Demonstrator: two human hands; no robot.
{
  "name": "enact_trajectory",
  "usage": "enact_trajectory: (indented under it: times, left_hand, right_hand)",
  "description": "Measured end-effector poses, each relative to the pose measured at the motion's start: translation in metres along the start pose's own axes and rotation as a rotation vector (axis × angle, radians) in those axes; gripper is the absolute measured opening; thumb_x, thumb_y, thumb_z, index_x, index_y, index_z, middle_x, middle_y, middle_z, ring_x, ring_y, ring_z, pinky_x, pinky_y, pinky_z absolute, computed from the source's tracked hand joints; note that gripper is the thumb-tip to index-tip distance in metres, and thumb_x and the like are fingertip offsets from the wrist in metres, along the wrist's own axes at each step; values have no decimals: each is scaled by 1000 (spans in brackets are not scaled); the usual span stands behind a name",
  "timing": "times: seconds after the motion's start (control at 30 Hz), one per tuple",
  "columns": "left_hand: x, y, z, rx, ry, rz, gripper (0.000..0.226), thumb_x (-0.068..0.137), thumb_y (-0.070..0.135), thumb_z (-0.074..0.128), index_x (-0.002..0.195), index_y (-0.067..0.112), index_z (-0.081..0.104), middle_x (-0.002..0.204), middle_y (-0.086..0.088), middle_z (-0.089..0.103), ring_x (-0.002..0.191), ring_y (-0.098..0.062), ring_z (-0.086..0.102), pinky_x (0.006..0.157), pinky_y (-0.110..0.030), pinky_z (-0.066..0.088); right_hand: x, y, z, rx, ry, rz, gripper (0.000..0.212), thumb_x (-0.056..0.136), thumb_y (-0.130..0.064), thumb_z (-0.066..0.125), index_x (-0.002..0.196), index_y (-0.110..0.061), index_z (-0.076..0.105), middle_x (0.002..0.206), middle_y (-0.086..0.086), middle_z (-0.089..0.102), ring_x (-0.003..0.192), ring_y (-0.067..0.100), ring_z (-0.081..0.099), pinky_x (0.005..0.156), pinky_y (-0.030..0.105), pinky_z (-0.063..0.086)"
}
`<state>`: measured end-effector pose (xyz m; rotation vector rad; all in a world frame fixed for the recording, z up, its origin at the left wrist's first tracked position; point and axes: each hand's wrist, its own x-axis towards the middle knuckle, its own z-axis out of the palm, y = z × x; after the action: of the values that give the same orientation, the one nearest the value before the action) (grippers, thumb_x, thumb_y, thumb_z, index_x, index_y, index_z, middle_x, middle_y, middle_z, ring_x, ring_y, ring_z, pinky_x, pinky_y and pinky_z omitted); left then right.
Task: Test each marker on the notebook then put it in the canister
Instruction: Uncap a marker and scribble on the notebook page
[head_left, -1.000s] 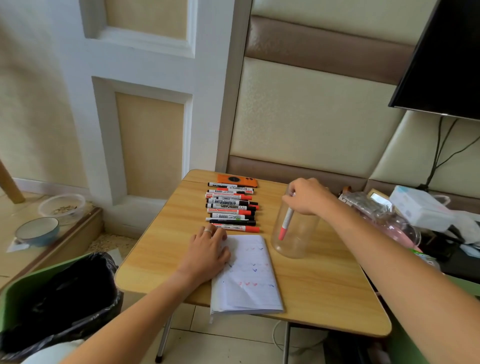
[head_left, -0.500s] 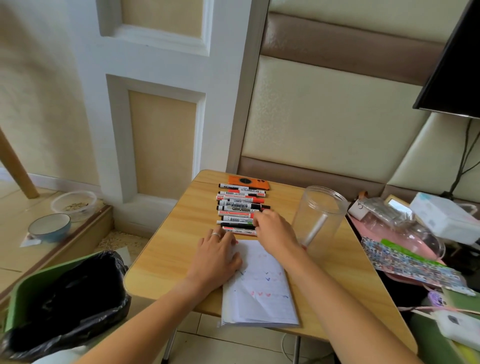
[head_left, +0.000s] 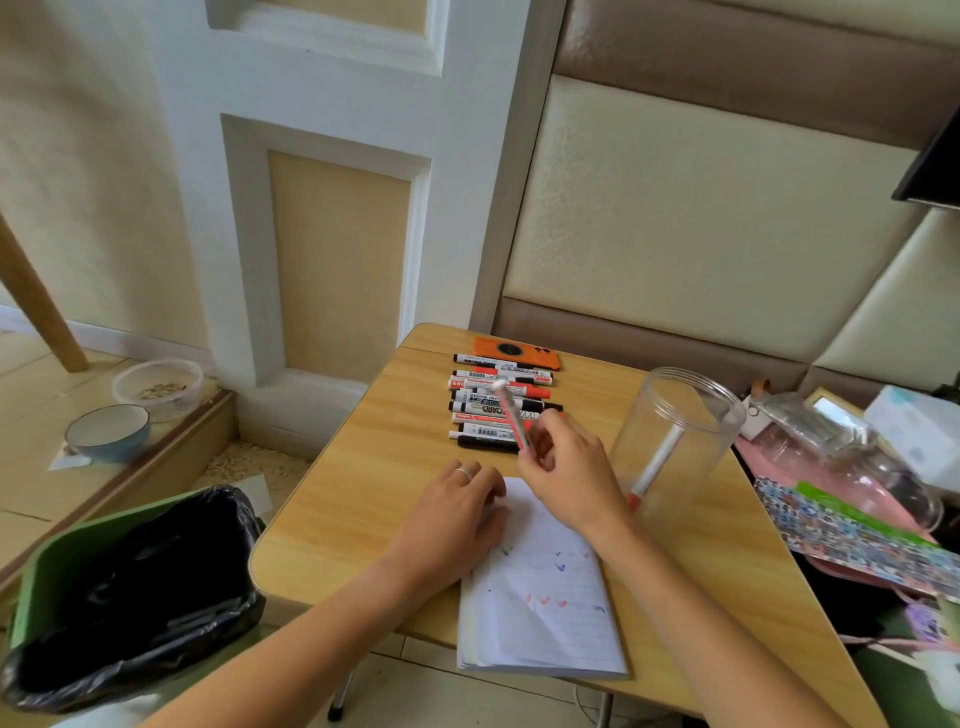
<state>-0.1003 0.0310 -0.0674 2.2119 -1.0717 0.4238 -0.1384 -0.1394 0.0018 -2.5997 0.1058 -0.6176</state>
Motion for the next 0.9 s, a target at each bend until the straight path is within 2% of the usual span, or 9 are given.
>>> enact_trajectory:
  times: [0.1, 0.17, 0.37, 0.43, 0.5, 0.57, 0.63, 0.7, 0.9]
  left_hand:
    - [-1, 5, -3, -20, 33, 6, 21, 97, 39, 48, 105, 21, 52, 91, 5, 56, 85, -13, 45, 76, -30, 41]
    - [-1, 5, -4, 9, 28, 20, 20, 100, 38, 46, 104, 19, 52, 91, 3, 56, 83, -17, 45, 74, -34, 41]
    - [-1, 5, -7, 11, 65, -30, 23, 103, 37, 40, 103, 19, 56, 89, 3, 54, 82, -16, 42, 69, -35, 40]
    - [-1, 5, -10, -17, 89, -62, 28, 104, 38, 36, 108, 20, 57, 94, 3, 53, 87, -17, 43, 74, -35, 41]
    - [-2, 2, -13, -33, 82, -83, 30, 104, 38, 34, 112, 21, 58, 98, 4, 51, 91, -18, 42, 78, -35, 42]
    - [-1, -2, -15, 60, 60, -29, 25, 106, 35, 37, 112, 22, 58, 100, 3, 49, 91, -18, 40, 78, -35, 42]
    - [-1, -3, -16, 163, 46, 44, 17, 106, 30, 44, 110, 22, 58, 100, 3, 49, 90, -19, 41, 76, -36, 42]
    - [-1, -2, -16, 198, 40, 75, 12, 105, 27, 48, 108, 21, 58, 99, 2, 49, 90, -19, 42, 76, -36, 42]
    - [7, -10, -20, 111, -77, 32, 35, 107, 39, 28, 100, 20, 57, 93, 6, 52, 87, -16, 43, 79, -37, 42]
  right_hand:
    - [-22, -9, 3, 482, -124, 210, 11, 88, -23, 70, 95, -28, 64, 81, -3, 74, 75, 16, 73, 74, 37, 62]
    - [-29, -9, 7, 613, -145, 271, 14, 85, -28, 73, 98, -26, 67, 85, -4, 75, 80, 20, 75, 78, 45, 63]
    - [-31, -11, -16, 847, 49, 280, 10, 95, -13, 73, 101, -8, 67, 81, 1, 73, 74, 16, 70, 69, 29, 59]
    - [-30, -3, -22, 866, 14, 287, 9, 95, -9, 72, 97, -5, 64, 77, 2, 69, 72, 17, 69, 68, 29, 58]
    - [-32, 7, -26, 768, -95, 274, 8, 93, -6, 72, 93, -8, 65, 76, 0, 70, 73, 18, 71, 71, 35, 58]
    - [-33, 19, -23, 465, -143, 123, 11, 92, -10, 72, 91, -20, 67, 82, -7, 72, 78, 13, 71, 78, 37, 58]
    - [-35, 24, -16, 153, -182, -83, 7, 91, -24, 68, 97, -27, 67, 92, -14, 71, 89, 7, 66, 83, 33, 54]
    - [-36, 20, -7, -9, -235, -206, 18, 92, -40, 59, 107, -29, 64, 101, -15, 67, 96, 10, 62, 84, 36, 53]
    - [-39, 12, 19, -205, -95, -377, 24, 102, -37, 41, 106, -20, 58, 96, -3, 60, 89, 22, 60, 70, 41, 52]
